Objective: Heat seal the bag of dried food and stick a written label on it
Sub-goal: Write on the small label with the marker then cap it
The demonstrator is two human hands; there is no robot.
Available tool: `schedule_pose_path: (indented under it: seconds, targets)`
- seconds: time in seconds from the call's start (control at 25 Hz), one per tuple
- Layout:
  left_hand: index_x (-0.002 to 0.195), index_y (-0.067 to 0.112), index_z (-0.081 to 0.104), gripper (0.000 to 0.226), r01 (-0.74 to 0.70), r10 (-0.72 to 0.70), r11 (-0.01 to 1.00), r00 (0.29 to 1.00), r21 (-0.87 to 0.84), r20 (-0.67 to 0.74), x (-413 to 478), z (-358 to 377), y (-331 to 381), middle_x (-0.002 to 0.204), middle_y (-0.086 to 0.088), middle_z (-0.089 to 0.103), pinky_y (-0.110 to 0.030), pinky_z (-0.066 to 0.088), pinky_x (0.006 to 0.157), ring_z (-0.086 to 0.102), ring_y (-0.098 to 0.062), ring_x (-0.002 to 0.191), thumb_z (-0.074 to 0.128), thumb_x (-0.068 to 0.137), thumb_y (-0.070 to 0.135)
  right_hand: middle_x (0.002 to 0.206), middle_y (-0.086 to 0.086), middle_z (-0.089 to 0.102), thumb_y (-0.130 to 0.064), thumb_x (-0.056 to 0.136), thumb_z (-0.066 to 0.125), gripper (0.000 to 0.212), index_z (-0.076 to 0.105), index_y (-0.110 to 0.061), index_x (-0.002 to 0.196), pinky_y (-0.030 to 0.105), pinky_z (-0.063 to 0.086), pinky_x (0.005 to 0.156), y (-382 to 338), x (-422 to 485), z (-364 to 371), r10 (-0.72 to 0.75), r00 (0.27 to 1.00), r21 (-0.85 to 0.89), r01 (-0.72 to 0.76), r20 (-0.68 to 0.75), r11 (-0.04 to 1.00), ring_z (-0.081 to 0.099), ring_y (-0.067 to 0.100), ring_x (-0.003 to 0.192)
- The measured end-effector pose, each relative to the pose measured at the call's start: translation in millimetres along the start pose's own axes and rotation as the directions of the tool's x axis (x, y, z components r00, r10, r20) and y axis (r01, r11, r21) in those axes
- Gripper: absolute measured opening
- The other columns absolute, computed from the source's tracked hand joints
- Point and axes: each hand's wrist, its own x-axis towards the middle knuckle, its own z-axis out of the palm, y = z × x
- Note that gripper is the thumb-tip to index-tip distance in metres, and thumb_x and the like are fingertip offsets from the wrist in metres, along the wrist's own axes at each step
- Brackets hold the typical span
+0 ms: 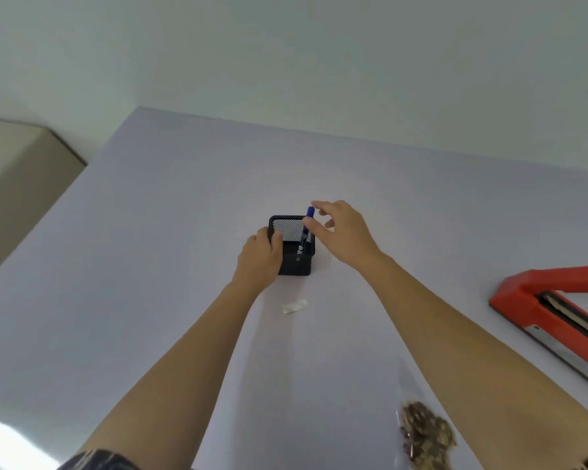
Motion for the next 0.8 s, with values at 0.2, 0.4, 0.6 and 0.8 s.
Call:
schedule_pose_path:
  seconds: [0.2,0.4,0.6,0.8]
  targets:
    - [0.099,0.001,0.050,0.030,0.108,-0.118,0.977,0.992,-0.184,-0.045,3.8,8.9,6.4,0.093,-0.015,0.059,-0.041,0.046,0.071,0.055,-0.032,0.084,0.028,0.100,0.022,0.116,0.005,0.065,-0.025,0.088,0.060,0.018,0.068,-0.013,0.098,0.029,0.040,0.094,0.7,16.2,16.2,-0.044,0.992,0.075,0.053,-0.117,0.996,0.055,0.019,0.109]
    - [0.098,0.002,0.048,0.025,0.108,-0.118,0.968,0.992,-0.227,-0.032,6.0,15.3,5.5,0.091,-0.015,0.058,-0.037,0.045,0.064,0.055,-0.028,0.079,0.029,0.100,0.019,0.126,-0.003,0.060,-0.034,0.087,0.061,0.045,0.051,-0.021,0.129,0.025,0.038,0.099,-5.3,34.6,18.6,-0.047,0.998,0.130,0.041,0.041,0.991,0.050,0.010,0.120]
    - [0.092,0.006,0.046,0.024,0.150,-0.153,0.951,0.988,-0.269,0.010,5.7,13.5,5.2,0.090,-0.013,0.055,-0.032,0.039,0.063,0.051,-0.024,0.076,0.028,0.100,0.020,0.125,-0.005,0.062,-0.024,0.088,0.061,0.042,0.051,-0.027,0.129,0.034,0.039,0.106,-13.6,54.7,22.6,-0.129,0.952,0.140,0.093,0.278,0.986,0.051,0.005,0.119]
    - [0.093,0.011,0.044,0.023,0.169,-0.172,0.947,0.985,-0.274,0.011,5.2,13.5,6.8,0.095,-0.012,0.055,-0.036,0.048,0.069,0.055,-0.025,0.085,0.027,0.101,0.024,0.112,-0.006,0.066,-0.018,0.088,0.061,0.030,0.062,-0.025,0.117,0.018,0.037,0.096,-20.0,56.9,20.8,-0.158,0.933,0.117,0.126,0.324,0.985,0.056,0.003,0.108]
